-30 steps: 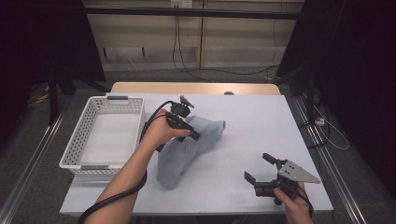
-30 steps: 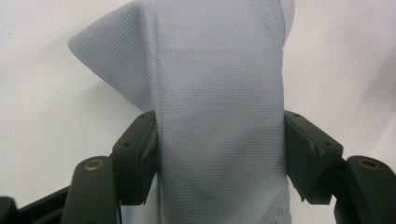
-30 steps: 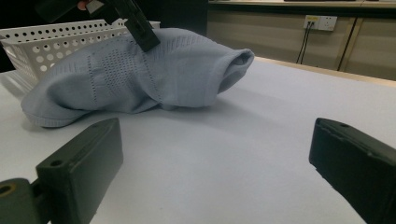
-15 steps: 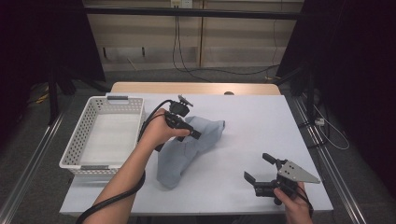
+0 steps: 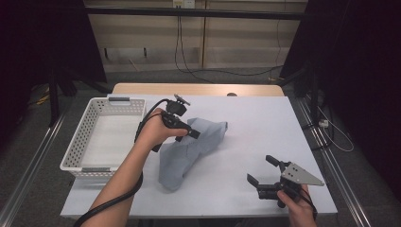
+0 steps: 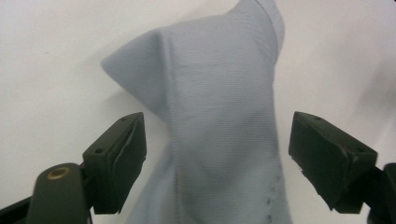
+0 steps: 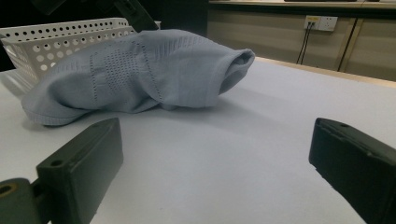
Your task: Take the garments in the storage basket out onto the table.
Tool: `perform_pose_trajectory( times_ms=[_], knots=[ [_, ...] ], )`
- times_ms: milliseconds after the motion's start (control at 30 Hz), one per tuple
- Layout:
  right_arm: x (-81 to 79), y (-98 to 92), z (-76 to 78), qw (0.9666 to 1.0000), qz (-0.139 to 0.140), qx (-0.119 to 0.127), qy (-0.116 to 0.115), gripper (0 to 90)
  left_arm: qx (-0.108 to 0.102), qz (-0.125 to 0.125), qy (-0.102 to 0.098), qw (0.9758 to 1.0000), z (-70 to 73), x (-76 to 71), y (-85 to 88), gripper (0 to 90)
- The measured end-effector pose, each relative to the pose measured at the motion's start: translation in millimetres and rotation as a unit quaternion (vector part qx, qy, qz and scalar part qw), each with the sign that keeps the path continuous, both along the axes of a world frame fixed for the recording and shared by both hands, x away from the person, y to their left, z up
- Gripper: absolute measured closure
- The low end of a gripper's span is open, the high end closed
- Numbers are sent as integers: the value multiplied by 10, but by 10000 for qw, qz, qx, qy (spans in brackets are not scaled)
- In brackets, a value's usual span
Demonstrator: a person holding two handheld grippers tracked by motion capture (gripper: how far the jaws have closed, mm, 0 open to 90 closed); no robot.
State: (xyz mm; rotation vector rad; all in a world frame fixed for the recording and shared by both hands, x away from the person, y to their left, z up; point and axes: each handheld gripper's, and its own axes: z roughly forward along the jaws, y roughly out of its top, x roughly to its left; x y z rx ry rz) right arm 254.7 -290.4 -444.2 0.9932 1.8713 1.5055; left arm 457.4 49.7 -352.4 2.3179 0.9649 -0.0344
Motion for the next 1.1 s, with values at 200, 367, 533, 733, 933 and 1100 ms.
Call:
perform_pose_trajectory(
  times_ms=[200, 367, 533, 733, 933, 1100],
  knots=[
    [0, -1, 0, 10000, 3, -6, -1, 26, -150, 215, -67, 9996, 6, 17, 125, 168],
    [-3, 3, 1, 10000, 7, -12, 6, 27, -205, 430, -155, 9987, -3, 28, 225, 170],
    [-1, 7, 0, 10000, 9, -12, 8, 27, -86, 525, -174, 9984, -37, 41, 297, 179],
    [1, 9, -2, 10000, 12, -16, 9, 27, -3, 688, -301, 9972, -80, 41, 341, 245],
    [3, 8, -5, 10000, 15, -24, 21, 27, -82, 849, -385, 9956, -88, 56, 370, 377],
    [6, 9, -7, 10000, 21, -29, 28, 26, -76, 876, -379, 9954, -103, 66, 364, 447]
  ],
)
